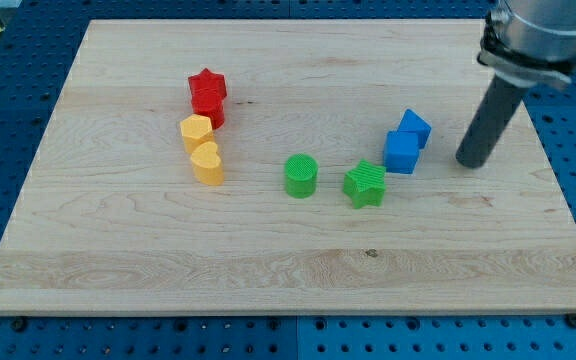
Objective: Slide the green circle slightly up
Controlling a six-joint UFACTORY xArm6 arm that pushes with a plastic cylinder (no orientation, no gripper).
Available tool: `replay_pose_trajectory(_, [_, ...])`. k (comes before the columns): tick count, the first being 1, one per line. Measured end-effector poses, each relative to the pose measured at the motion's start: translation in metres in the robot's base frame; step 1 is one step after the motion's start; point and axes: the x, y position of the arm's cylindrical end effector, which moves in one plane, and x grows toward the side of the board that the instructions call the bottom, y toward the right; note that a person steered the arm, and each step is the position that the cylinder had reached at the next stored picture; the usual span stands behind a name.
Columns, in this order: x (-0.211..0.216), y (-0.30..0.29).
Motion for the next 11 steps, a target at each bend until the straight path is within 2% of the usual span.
replay_pose_trajectory(1, [-0.048, -0.011])
replay_pose_trajectory(2, [-0.072, -0.066])
replay_pose_trajectory(3, [-0.063, -0.135])
replay_pose_trajectory(4, [-0.041, -0.151])
replay_pose_trajectory(6, [-0.012, -0.130])
replay_pose_trajectory(9, [-0.016, -0.068])
replay_pose_trajectory(11, [0.011, -0.067])
